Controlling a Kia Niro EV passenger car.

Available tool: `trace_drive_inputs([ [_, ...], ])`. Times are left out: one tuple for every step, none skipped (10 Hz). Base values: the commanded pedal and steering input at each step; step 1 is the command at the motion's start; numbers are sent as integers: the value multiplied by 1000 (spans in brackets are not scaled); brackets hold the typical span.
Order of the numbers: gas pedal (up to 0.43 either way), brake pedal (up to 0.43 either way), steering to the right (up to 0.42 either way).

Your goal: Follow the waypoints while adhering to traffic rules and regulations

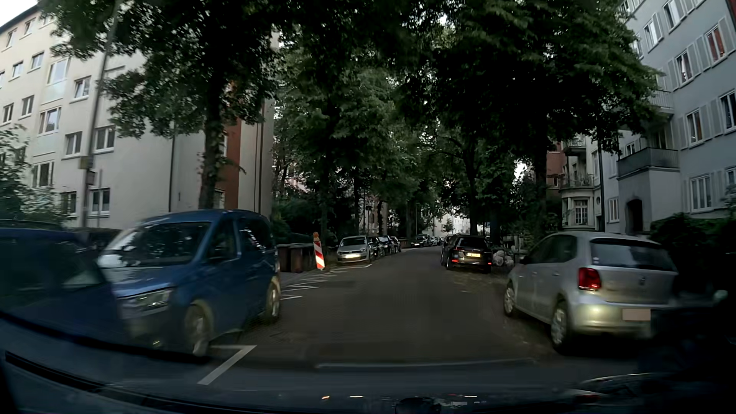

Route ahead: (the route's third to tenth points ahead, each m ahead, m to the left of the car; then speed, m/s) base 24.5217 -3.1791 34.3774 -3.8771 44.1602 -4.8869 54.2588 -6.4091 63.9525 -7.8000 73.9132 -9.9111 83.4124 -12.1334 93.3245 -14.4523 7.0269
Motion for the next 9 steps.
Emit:
trace_drive_inputs([
  [110, 0, 16],
  [110, 0, 16],
  [110, 0, 16],
  [110, 0, 16],
  [110, 0, 16],
  [110, 0, 16],
  [110, 0, 16],
  [110, 0, 16],
  [110, 0, 16],
])
